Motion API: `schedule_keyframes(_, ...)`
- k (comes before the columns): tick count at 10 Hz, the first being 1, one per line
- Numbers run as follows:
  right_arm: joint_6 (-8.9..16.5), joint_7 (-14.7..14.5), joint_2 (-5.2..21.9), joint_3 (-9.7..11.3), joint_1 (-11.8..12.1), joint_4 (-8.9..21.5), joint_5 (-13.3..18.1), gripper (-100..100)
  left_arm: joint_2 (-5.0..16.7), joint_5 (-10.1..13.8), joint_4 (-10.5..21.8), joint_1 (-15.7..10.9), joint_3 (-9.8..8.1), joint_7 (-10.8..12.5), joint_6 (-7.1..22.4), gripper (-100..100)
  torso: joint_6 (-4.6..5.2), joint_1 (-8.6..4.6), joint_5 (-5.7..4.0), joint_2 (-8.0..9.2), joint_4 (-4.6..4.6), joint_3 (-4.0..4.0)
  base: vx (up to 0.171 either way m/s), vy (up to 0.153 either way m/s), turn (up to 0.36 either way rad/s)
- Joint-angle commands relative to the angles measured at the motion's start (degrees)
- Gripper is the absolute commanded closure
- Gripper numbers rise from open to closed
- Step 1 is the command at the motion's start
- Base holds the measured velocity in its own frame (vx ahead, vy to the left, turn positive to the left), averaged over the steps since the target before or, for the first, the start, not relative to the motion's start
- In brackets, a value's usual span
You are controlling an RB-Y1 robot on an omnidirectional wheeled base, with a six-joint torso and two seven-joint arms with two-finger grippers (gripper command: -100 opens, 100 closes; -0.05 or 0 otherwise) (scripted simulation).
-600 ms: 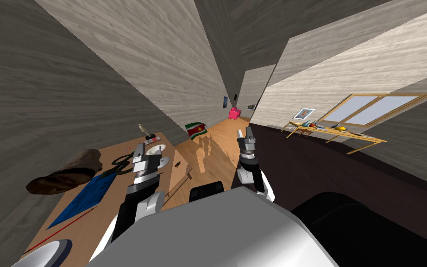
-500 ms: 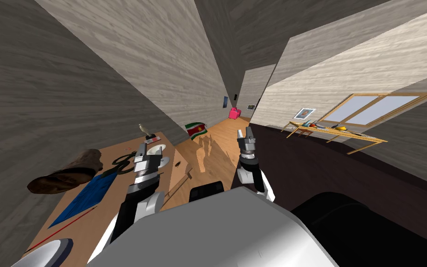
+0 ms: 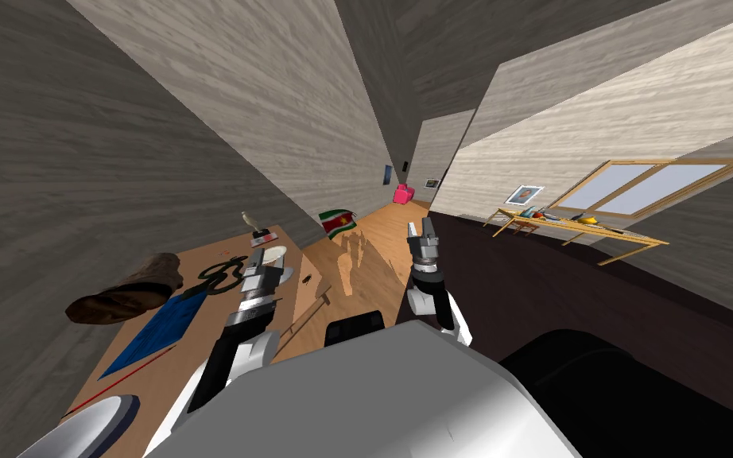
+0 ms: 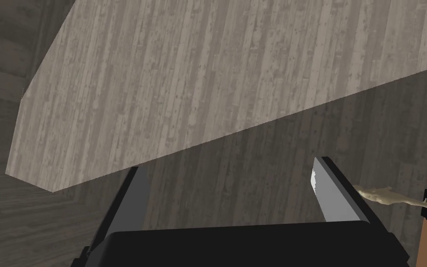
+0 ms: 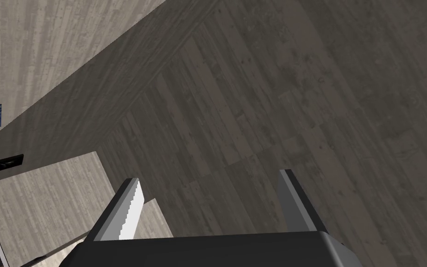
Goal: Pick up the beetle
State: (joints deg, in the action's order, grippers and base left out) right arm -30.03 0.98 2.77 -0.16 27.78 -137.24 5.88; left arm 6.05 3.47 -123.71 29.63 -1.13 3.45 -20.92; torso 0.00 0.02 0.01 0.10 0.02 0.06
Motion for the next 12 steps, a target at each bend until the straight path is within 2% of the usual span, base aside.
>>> schedule_keyframes(1, 0.0, 0.0, 0.0, 0.0, 0.0, 0.0, 0.0, 0, 0.9, 0.9, 1.8, -0.4, 0.12, 0.9, 2.6, -100, 0.00, 0.00, 0.00, 0.00, 0.00, 0.00, -0.032, 0.005, 0.026)
schedule_keyframes(2, 0.0, 0.0, 0.0, 0.0, 0.0, 0.0, 0.0, 0, 1.4, 1.7, 3.2, -0.8, 0.06, 1.6, 4.4, -100, 0.00, 0.02, 0.00, 0.01, 0.00, 0.00, -0.037, 0.010, 0.028)
schedule_keyframes(3, 0.0, 0.0, 0.0, 0.0, 0.0, 0.0, 0.0, 0, 1.4, 1.7, 3.2, -0.8, 0.06, 1.6, 4.4, -100, -0.01, 0.02, 0.01, 0.04, 0.00, 0.02, -0.026, 0.009, 0.009)
schedule_keyframes(4, 0.0, 0.0, 0.0, 0.0, 0.0, 0.0, 0.0, 0, 1.9, 2.5, 4.7, -1.3, 0.00, 2.4, 6.3, -100, 0.00, 0.02, 0.01, 0.01, 0.00, 0.01, -0.027, 0.011, 0.016)
schedule_keyframes(5, 0.0, 0.0, 0.0, 0.0, 0.0, 0.0, 0.0, 0, 1.9, 2.5, 4.7, -1.3, 0.00, 2.4, 6.3, -100, 0.00, 0.03, 0.01, 0.00, 0.00, 0.00, -0.021, 0.008, 0.010)
schedule_keyframes(7, 0.0, 0.0, 0.0, 0.0, 0.0, 0.0, 0.0, 0, 2.7, 4.3, 8.2, -2.3, -0.14, 4.1, 9.8, -100, 0.00, 0.03, 0.01, -0.02, -0.01, -0.01, -0.027, 0.015, 0.026)
schedule_keyframes(8, 0.0, 0.0, 0.0, 0.0, 0.0, 0.0, 0.0, 0, 2.7, 4.3, 8.2, -2.3, -0.14, 4.1, 10.3, -100, -0.01, 0.05, 0.01, 0.00, 0.00, 0.00, -0.025, 0.012, 0.012)
schedule_keyframes(12, 0.0, 0.0, 0.0, 0.0, 0.0, 0.0, 0.0, 0, 3.3, 7.2, 13.9, -4.2, -0.36, 7.2, 16.7, -100, 0.00, 0.05, 0.01, -0.01, 0.00, 0.00, -0.024, 0.016, 0.022)
